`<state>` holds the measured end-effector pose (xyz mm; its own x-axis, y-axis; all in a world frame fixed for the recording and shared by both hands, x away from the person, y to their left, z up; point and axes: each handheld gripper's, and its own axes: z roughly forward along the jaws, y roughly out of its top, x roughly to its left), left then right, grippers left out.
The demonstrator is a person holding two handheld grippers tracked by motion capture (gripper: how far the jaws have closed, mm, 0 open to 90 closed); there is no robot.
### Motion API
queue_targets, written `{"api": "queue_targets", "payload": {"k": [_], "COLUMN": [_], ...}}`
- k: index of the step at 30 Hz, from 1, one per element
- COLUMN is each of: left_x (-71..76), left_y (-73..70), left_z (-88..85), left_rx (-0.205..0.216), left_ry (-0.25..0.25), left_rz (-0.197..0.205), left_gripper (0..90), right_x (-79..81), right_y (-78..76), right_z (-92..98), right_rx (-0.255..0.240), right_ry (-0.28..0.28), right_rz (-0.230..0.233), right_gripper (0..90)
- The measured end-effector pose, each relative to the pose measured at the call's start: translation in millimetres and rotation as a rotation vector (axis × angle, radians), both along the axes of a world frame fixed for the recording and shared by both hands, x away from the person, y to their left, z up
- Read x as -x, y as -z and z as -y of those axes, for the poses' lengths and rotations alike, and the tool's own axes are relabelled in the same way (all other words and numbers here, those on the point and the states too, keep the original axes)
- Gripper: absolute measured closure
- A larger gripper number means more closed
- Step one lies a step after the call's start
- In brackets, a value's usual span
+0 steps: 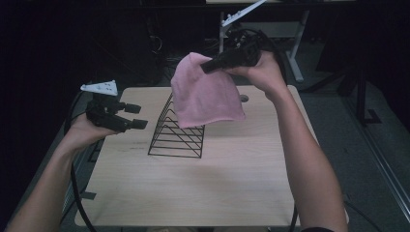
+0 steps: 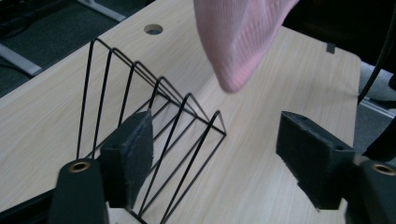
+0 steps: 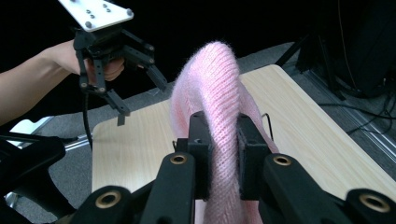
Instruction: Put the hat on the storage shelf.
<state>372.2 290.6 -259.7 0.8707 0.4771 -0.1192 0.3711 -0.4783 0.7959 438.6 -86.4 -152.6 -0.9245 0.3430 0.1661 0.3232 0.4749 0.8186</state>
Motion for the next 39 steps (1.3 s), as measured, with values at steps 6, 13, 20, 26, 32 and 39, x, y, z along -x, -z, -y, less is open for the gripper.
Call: {"api": "queue_targets", "payload": {"k": [6,13,20,26,32,39], "left_x": [-9.4,-15.4,-24.5,-30.3,-36.2,-39.9], "left_y": [-10.7,-19.6,-20.5,-25.8,-27.6,-32.6], "left_z": [2.2,10.0,9.0,4.2,-1.0,-9.8], "left_rx": [0.031,0.019,0.037,0.098,0.114,0.106], "left_ry": [0.018,0.051,0.047,0.044,0.037,0.016], "left_rz": [-0.003,0.015,-0.005,-0.032,-0.074,-0.038], "left_gripper": [28.9,30.1,31.8,36.2,56.3,78.6], "right_x": [-2.5,-5.7,-5.9,-7.0,-9.2,-15.9], "right_y": [-2.8,-5.3,-7.1,-12.4,-14.2,-12.8], "right_z": [-14.9,-34.5,-53.9,-65.5,-78.8,-83.5], "right_rx": [-0.009,-0.015,-0.025,-0.035,-0.048,-0.066], "right_ry": [-0.034,-0.067,-0.101,-0.115,-0.135,-0.130], "right_rz": [0.009,0.010,0.007,0.022,0.020,0.021], "right_gripper": [79.1,79.1,79.1,79.2,79.2,79.2]}}
